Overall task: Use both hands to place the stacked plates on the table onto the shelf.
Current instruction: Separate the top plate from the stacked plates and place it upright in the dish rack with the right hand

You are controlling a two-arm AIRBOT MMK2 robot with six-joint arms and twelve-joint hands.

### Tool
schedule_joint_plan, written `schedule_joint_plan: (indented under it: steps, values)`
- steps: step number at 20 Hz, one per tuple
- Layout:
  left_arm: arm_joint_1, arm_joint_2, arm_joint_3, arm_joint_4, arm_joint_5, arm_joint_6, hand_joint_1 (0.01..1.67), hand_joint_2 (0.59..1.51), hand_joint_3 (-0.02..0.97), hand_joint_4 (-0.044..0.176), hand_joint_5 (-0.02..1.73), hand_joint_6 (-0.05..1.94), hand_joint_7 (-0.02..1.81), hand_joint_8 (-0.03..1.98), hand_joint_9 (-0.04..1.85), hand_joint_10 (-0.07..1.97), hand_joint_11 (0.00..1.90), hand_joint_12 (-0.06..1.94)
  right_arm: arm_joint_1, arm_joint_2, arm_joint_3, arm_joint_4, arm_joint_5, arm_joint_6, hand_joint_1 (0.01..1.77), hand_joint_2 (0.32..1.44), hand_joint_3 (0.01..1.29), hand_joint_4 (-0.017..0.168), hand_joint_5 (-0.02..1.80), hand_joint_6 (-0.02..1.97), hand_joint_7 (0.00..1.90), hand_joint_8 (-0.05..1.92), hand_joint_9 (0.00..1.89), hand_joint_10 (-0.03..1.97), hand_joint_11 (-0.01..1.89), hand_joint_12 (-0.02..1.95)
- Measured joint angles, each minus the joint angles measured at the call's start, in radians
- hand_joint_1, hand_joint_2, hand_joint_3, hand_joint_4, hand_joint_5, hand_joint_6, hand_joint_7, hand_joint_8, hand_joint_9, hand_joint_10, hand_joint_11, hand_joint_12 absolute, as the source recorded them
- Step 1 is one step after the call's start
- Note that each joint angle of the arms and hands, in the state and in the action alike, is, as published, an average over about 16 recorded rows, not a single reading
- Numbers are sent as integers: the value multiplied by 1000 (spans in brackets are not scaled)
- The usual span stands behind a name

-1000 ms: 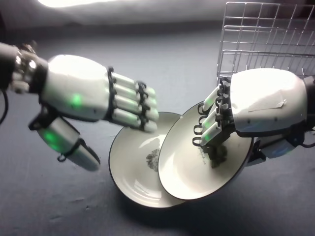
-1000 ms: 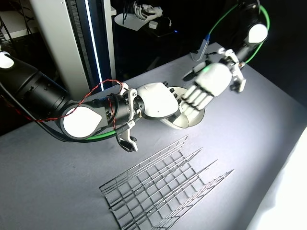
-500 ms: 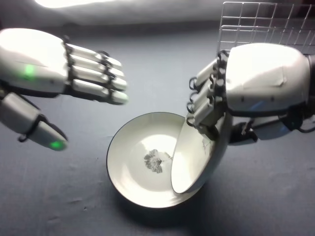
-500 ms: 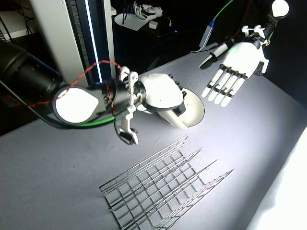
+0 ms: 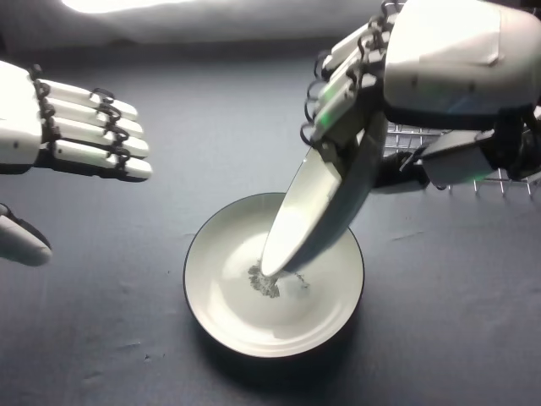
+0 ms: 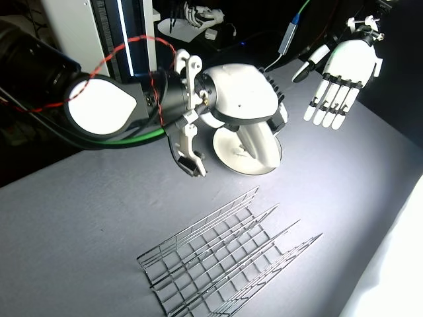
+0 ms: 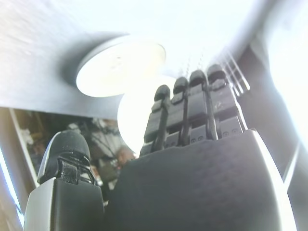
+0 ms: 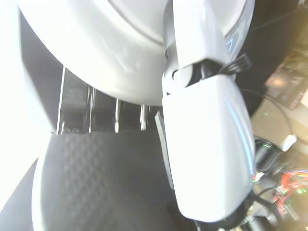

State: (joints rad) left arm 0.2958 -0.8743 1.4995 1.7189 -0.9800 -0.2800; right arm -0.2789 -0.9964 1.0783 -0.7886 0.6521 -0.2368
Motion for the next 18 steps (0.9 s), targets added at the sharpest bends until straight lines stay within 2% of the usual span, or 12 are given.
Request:
schedule_joint_plan:
  steps: [2, 5, 7, 9, 14, 18]
  values:
    - [7, 9, -2, -1, 1, 2, 14, 1189, 4, 0, 57, 2, 40, 20, 21, 6, 18, -1, 26, 7, -14, 56, -41, 0, 1277, 1010, 13, 0, 953, 1055, 898, 845, 971, 501, 708, 1112]
    - [18, 14, -1, -2, 0, 10, 14, 1189, 4, 0, 49, 3, 37, 19, 20, 6, 19, -1, 63, 14, -30, 153, -110, 1, 1264, 1010, 12, 0, 949, 1068, 894, 871, 995, 281, 694, 1077]
    - [22, 14, 1, -2, -1, 16, 14, 1190, 4, 0, 44, 2, 36, 19, 19, 6, 19, -1, 87, 16, -36, 223, -159, 1, 1252, 1011, 12, -1, 939, 1079, 898, 798, 1006, 148, 683, 1059]
    - [25, 13, 3, -3, -3, 23, 14, 1190, 4, 0, 42, 2, 35, 19, 18, 6, 19, -1, 110, 16, -41, 295, -209, 0, 1246, 1012, 12, -3, 927, 1091, 899, 772, 1010, 122, 687, 1041]
    - [30, 4, 8, -3, -8, 41, 14, 1191, 4, 0, 47, 3, 30, 19, 17, 6, 19, -1, 162, 17, -47, 457, -320, 0, 1277, 1016, 12, -4, 901, 1105, 915, 805, 974, 460, 738, 1028]
    - [33, -3, 11, -3, -11, 52, 15, 1191, 4, 0, 70, 7, 42, 19, 21, 6, 19, -1, 193, 17, -48, 550, -383, 0, 1316, 1020, 13, -6, 883, 1117, 920, 899, 949, 732, 786, 1021]
